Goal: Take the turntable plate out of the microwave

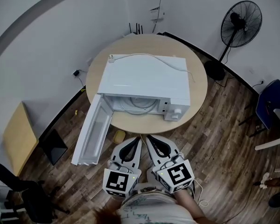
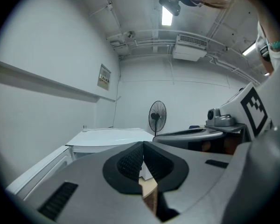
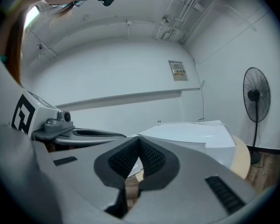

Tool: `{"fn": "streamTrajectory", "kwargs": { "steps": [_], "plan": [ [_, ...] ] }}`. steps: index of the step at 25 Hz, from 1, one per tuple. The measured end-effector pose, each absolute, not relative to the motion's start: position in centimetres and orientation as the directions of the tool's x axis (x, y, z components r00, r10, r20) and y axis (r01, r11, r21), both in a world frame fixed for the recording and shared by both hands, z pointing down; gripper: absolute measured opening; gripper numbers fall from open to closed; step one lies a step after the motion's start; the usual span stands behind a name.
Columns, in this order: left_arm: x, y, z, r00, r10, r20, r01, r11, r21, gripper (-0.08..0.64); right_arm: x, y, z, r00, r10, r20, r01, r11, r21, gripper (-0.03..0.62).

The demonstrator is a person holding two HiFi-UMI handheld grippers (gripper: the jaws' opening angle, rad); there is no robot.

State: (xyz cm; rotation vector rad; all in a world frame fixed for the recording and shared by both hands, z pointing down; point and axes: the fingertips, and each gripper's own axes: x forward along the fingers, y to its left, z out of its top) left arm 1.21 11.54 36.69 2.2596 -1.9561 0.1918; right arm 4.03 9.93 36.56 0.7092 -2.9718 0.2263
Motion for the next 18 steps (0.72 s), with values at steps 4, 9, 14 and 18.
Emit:
{"fn": "streamTrajectory", "kwargs": {
  "steps": [4, 9, 14, 18],
  "plan": [
    [1.6, 9.5, 36.0, 0.119, -0.976, 0.183, -0.993, -0.117, 0.024, 0.014, 4.2, 7.9, 36.1, -0.901, -0.423, 0.094, -0.433, 0.894, -0.12, -0.009],
    [2.0, 7.3, 35.9, 0.098, -0.981, 0.168, -0.995, -0.094, 0.029, 0.015, 4.4, 5.9, 36.0, -0.916, -0.392, 0.088, -0.4, 0.91, -0.111, -0.009],
    [2.1, 6.1, 36.6, 0.072, -0.982, 0.177, -0.997, -0.066, 0.041, 0.015, 4.3, 4.6, 36.3, -0.925, -0.371, 0.086, -0.379, 0.919, -0.108, -0.009],
    [1.4, 5.5, 36.9, 0.054, -0.982, 0.183, -0.997, -0.044, 0.058, 0.014, 3.9, 3.9, 36.6, -0.929, -0.356, 0.097, -0.366, 0.924, -0.111, -0.009]
  ]
}}
